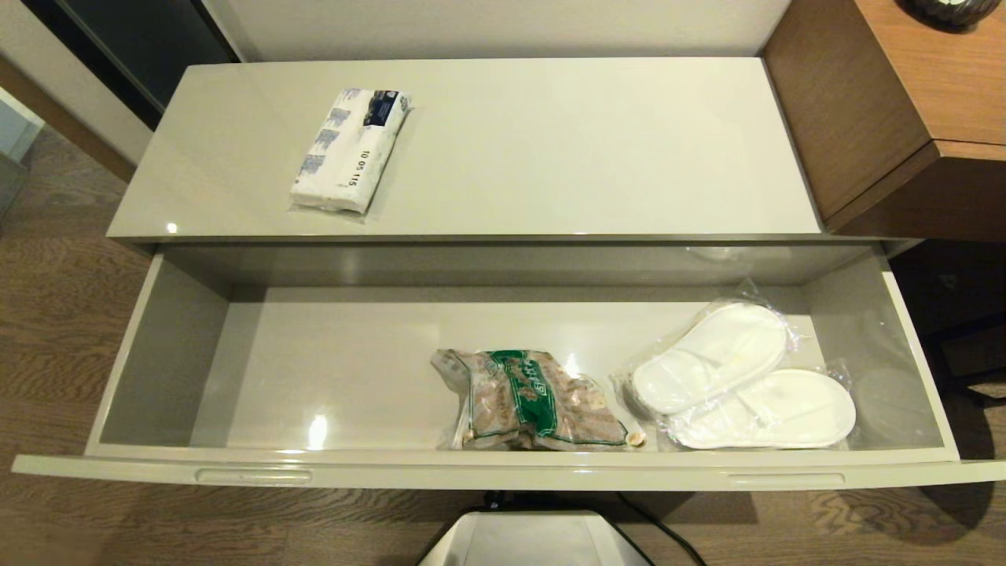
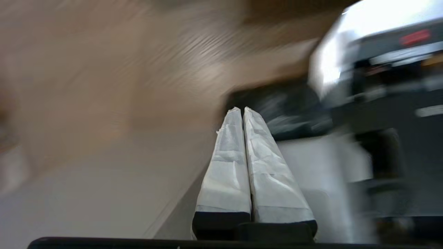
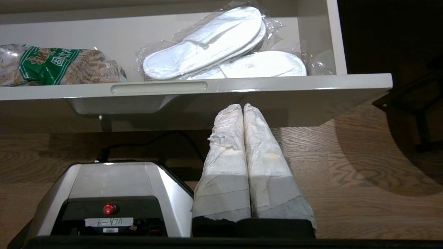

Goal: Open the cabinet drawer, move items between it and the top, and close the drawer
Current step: Pick up the tissue on the table

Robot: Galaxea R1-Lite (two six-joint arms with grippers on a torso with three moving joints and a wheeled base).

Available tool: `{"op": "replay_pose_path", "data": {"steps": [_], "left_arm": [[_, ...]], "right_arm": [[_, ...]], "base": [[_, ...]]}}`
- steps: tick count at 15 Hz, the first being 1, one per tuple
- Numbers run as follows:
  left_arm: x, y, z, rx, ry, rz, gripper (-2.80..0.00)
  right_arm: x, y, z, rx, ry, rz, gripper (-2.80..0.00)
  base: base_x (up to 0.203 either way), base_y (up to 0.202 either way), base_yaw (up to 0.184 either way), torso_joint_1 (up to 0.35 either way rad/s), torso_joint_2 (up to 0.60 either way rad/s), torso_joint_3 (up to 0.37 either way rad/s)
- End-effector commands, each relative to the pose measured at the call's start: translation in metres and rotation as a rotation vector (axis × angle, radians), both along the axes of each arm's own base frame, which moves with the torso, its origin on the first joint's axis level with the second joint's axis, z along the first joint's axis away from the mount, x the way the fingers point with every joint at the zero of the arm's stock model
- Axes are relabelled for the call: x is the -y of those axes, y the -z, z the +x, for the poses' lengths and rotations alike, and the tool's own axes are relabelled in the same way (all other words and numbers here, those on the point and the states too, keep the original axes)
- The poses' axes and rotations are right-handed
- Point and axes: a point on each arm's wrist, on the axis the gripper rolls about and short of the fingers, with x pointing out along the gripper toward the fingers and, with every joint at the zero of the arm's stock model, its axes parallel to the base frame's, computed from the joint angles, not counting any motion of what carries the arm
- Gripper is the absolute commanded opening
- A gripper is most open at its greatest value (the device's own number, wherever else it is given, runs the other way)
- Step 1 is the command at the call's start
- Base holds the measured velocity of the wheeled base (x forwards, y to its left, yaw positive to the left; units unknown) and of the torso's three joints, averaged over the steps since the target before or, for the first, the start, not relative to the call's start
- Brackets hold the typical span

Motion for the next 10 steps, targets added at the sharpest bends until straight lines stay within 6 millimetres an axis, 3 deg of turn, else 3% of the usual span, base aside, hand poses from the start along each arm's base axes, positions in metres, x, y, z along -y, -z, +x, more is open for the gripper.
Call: {"op": "replay_pose_path", "data": {"steps": [1, 3, 7, 10], "left_arm": [[0.004, -0.002, 0.01, 0.052, 0.143, -0.071, -2.8], [0.005, -0.001, 0.037, 0.148, 0.206, -0.113, -2.8], [0.004, 0.034, 0.107, 0.354, 0.188, -0.119, -2.8], [0.003, 0.055, 0.129, 0.535, 0.149, -0.124, -2.8]], "right_arm": [[0.0, 0.001, -0.001, 0.016, -0.001, 0.0, -2.8], [0.0, 0.001, -0.001, 0.016, 0.0, 0.0, -2.8], [0.0, 0.001, -0.001, 0.016, 0.0, 0.0, -2.8], [0.0, 0.0, -0.001, 0.018, 0.0, 0.0, -2.8]], "base": [[0.0, 0.0, 0.0, 0.0, 0.0, 0.0], [0.0, 0.0, 0.0, 0.0, 0.0, 0.0], [0.0, 0.0, 0.0, 0.0, 0.0, 0.0], [0.0, 0.0, 0.0, 0.0, 0.0, 0.0]]}}
